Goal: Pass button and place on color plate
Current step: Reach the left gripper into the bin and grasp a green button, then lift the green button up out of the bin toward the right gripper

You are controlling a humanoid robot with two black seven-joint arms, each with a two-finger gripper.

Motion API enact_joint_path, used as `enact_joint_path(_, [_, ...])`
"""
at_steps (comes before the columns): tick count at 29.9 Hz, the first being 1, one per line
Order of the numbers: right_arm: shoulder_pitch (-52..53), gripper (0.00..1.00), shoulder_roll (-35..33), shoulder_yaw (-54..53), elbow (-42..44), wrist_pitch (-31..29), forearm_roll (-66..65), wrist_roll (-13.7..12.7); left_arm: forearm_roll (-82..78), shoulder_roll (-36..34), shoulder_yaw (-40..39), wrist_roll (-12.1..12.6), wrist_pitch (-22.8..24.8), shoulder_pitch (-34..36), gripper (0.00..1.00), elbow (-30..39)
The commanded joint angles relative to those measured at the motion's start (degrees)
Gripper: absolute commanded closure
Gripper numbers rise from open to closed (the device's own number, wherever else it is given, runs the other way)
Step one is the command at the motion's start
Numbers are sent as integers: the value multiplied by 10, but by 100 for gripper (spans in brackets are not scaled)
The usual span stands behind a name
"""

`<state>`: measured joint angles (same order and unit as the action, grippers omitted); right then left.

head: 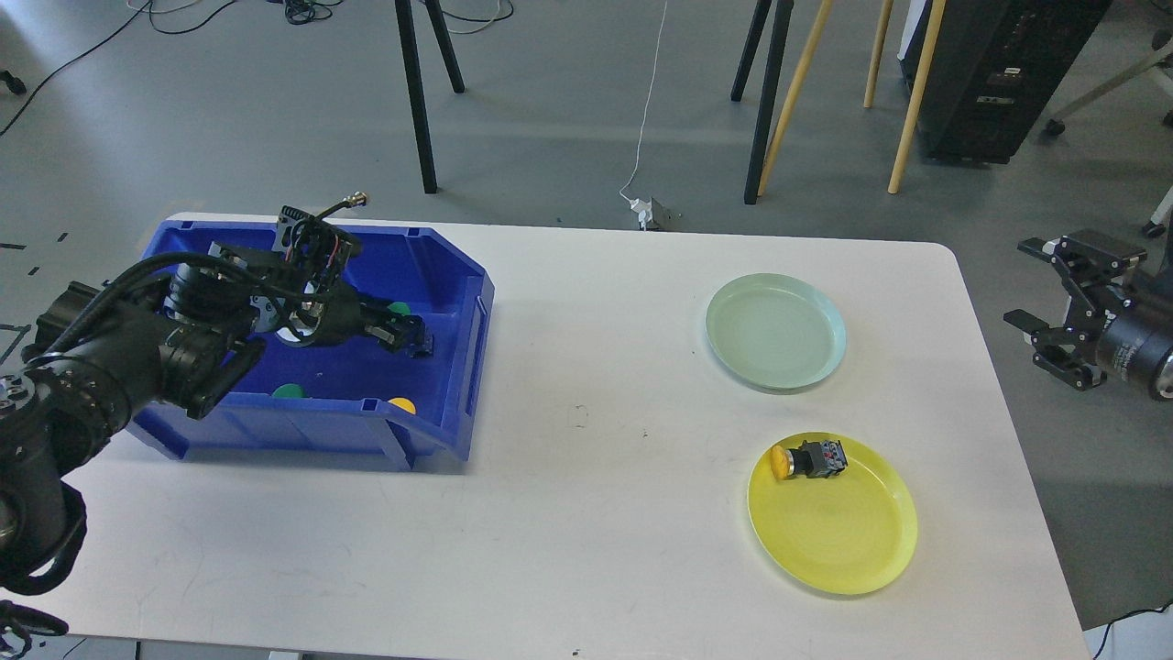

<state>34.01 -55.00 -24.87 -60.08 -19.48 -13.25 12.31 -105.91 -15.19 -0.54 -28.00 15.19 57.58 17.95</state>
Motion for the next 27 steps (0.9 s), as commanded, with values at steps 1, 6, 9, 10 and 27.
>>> enact_joint_path(1, [-1, 15, 2, 0, 0, 1, 0, 0, 0, 2, -1, 0, -2, 0, 60, 1])
enact_joint_path(6, [-1, 15, 2, 0, 1, 2, 0, 0, 3, -4, -4, 0, -1, 3, 61, 6])
enact_joint_path(9, [1, 15, 2, -1, 1, 8, 0, 0, 31, -26, -3, 0, 0, 6, 61, 6])
enact_joint_path(10, [2, 15, 2, -1, 1, 13, 0, 0, 38, -44, -2, 0, 2, 6, 61, 6])
enact_joint_path(27, [43, 15, 73, -2, 22, 25, -9, -1, 178, -338, -12, 0, 116, 53, 60, 322])
